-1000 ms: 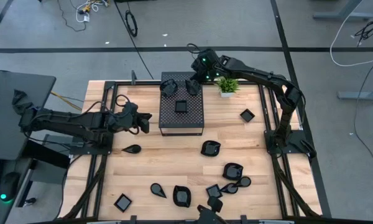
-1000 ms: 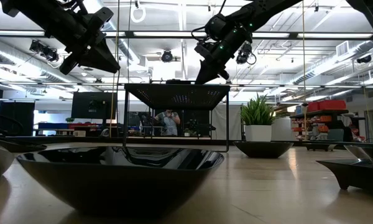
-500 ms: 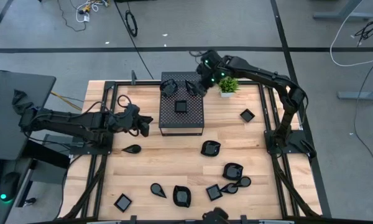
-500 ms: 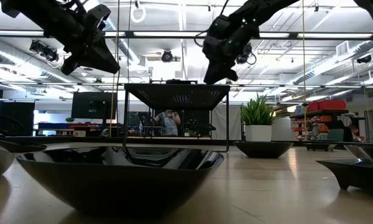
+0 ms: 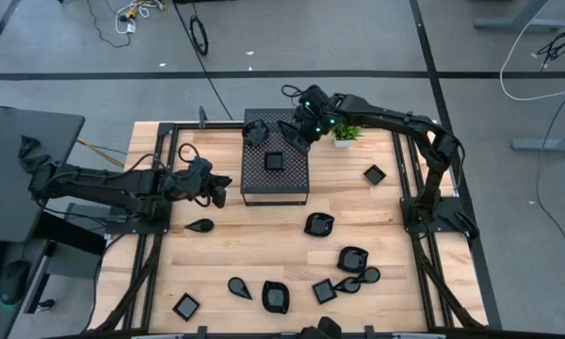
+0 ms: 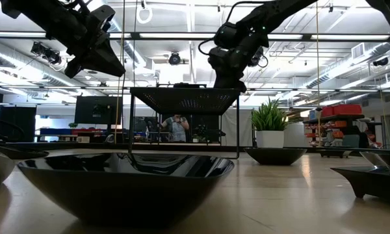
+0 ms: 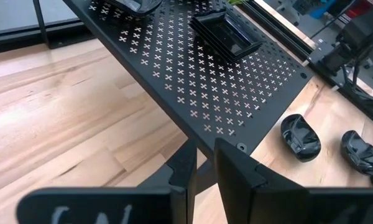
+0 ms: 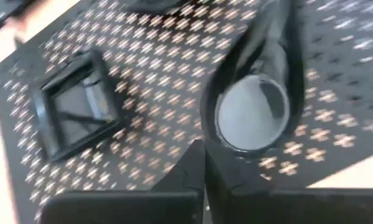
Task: Pick & Place Mini shaped plates
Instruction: Adjust the stack of drop shaped plate on the shelf
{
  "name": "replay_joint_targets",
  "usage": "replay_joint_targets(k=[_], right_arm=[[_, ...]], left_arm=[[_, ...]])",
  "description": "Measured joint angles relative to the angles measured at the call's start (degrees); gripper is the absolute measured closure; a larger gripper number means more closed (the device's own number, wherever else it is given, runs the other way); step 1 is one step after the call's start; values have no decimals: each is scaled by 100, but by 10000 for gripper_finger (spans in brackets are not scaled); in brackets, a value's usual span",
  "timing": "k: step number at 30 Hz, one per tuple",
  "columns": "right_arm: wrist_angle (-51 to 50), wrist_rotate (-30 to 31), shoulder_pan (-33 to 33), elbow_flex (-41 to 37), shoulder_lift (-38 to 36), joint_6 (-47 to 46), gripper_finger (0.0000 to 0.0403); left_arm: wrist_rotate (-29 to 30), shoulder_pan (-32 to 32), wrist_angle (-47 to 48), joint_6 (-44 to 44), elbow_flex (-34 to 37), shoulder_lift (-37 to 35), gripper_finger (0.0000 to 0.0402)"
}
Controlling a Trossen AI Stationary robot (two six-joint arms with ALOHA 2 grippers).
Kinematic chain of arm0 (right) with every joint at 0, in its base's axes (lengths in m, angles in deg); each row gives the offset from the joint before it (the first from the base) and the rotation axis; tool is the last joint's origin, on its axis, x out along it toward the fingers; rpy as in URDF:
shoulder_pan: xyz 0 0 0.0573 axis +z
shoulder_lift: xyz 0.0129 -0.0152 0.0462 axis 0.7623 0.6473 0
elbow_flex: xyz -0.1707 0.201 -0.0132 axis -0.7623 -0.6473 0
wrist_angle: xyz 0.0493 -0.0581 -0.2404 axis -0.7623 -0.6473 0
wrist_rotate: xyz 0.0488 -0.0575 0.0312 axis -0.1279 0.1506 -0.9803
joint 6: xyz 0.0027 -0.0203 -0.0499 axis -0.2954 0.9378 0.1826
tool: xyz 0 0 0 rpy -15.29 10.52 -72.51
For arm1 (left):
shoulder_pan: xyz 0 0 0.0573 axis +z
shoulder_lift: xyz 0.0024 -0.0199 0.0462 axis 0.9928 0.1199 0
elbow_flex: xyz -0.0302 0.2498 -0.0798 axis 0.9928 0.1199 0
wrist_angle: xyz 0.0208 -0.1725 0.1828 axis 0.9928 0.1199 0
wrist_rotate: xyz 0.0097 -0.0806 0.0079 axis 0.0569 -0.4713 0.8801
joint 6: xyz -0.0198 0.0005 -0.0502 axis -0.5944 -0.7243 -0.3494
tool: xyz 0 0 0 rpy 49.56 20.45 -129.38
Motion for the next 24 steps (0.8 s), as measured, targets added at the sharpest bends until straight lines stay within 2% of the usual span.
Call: replay_joint_targets(k=[11,19,24], right_arm=[[669,140,14,-33,-265,-85,400],[454,1488,-327,-27,-324,-800,400],[313,1334,-367,-37,-202,-896,400]], left_arm=[[-109,-2,-2,0,0,0,342],[-109,-2,-8,-2,0,0,342],[-109,-2,-9,-28,0,0,342]])
